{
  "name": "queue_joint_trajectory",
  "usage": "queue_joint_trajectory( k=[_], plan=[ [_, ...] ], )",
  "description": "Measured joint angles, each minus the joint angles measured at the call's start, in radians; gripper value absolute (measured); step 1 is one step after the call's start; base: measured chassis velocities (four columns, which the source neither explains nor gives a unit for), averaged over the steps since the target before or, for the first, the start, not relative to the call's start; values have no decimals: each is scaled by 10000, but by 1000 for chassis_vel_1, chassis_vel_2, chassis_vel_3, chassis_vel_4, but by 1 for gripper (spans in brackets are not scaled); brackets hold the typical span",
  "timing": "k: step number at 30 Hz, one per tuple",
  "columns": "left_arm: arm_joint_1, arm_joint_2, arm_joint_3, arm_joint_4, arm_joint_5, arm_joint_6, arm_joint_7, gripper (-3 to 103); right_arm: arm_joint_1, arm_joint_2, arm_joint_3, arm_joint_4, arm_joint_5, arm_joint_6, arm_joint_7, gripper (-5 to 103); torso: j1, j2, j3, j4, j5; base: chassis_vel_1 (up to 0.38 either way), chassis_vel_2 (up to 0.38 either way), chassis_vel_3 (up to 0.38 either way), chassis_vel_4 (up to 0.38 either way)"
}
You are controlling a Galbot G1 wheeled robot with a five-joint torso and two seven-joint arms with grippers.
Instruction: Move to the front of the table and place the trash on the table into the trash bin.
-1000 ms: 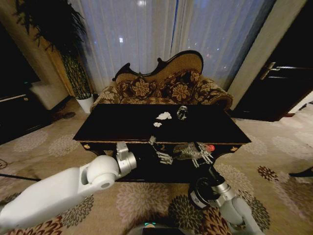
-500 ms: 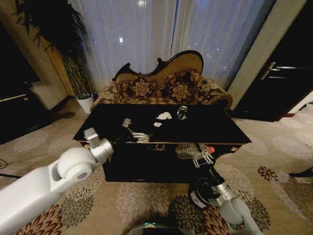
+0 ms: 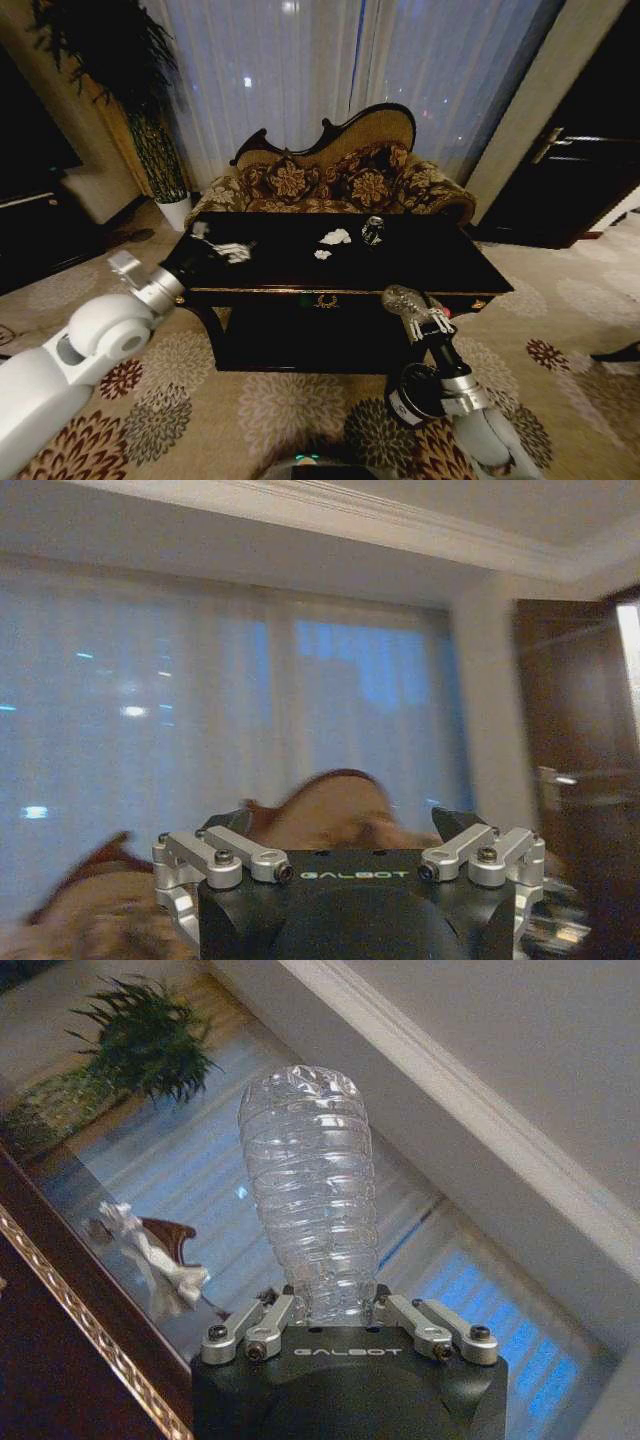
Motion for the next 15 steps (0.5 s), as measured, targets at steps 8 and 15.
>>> queue_joint_trajectory(
  k=[8, 15],
  plan=[
    [1429, -518, -1867, 1132, 22, -847, 428, 100, -218, -188, -81, -8, 1831, -704, -101, 25, 0, 0, -1, -1, 0, 0, 0, 0, 0],
    [3542, -1546, -3823, 1833, 34, -1451, 898, 100, -319, -87, -358, -472, 3886, -1135, -213, 25, 0, 0, -1, 1, 0, 0, 0, 0, 0]
  ],
)
